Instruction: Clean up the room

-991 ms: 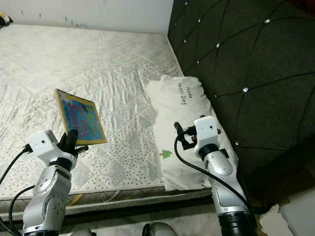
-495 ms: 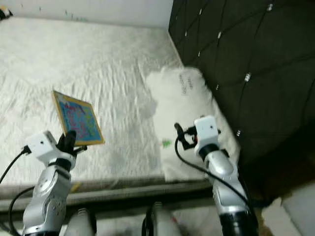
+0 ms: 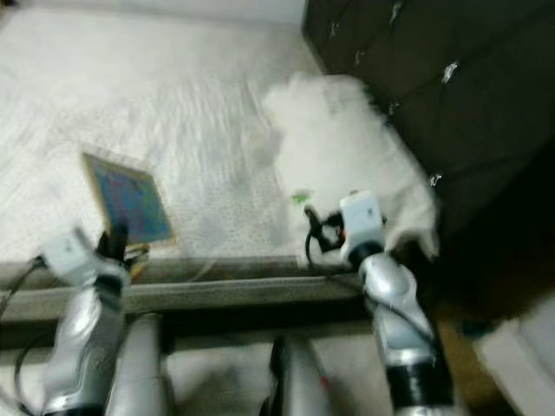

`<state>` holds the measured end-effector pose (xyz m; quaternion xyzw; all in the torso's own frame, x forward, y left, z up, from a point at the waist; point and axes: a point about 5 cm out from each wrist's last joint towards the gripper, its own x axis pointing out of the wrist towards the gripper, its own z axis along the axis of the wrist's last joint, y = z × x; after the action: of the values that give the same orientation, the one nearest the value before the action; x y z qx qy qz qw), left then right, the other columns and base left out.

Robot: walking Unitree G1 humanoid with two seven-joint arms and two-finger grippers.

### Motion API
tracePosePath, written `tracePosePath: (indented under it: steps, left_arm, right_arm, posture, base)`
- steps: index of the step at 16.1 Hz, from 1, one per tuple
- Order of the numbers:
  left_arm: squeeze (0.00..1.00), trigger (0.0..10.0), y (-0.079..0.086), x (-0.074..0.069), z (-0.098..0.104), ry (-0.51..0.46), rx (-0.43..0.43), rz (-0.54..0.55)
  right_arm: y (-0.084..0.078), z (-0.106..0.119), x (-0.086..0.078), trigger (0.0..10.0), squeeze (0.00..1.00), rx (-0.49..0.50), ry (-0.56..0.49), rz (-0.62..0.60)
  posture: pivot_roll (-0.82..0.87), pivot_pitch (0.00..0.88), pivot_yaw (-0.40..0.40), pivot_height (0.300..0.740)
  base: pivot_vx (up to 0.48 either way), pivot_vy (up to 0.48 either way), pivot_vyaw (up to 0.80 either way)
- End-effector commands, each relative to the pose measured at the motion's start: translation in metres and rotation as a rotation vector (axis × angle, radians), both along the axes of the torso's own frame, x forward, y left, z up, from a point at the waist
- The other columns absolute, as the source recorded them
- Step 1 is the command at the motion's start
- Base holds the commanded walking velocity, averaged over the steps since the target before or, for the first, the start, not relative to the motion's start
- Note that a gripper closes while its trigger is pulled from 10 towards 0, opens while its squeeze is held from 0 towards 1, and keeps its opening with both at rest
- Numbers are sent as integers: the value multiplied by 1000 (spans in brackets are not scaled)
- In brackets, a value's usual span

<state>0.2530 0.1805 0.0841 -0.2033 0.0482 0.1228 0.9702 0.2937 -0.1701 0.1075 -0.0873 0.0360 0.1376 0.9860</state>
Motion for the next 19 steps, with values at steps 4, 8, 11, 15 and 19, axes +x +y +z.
tracePosePath:
  steps: [4, 8, 11, 15, 19]
  left_arm:
    - [0, 10000, -2, 5, 11, -60, -43, 30]
    - [0, 10000, 0, 14, 19, -117, -55, 31]
    - [0, 10000, 2, 23, 28, -169, -60, 20]
    - [0, 10000, -2, 26, 31, -193, -70, -2]
    - [0, 10000, -3, 26, 28, -189, -78, -5]
  right_arm:
    - [-1, 0, 0, 10000, 0, -2, 7, 9]
    - [1, 1, 1, 10000, 0, 14, 1, 19]
    - [2, 1, 2, 10000, 0, 16, 2, 19]
    - [1, 1, 2, 10000, 0, 12, -2, 15]
    - [1, 2, 1, 10000, 0, 11, -3, 9]
  posture:
    - [-10, 98, -131, 605]
    - [-12, 100, -131, 565]
    - [-12, 98, -130, 565]
    - [-16, 96, -127, 565]
    - [-19, 99, -128, 565]
  base:
    - [0, 0, 0]
    - [0, 0, 0]
    - [0, 0, 0]
    - [221, 0, 0]
    - [318, 0, 0]
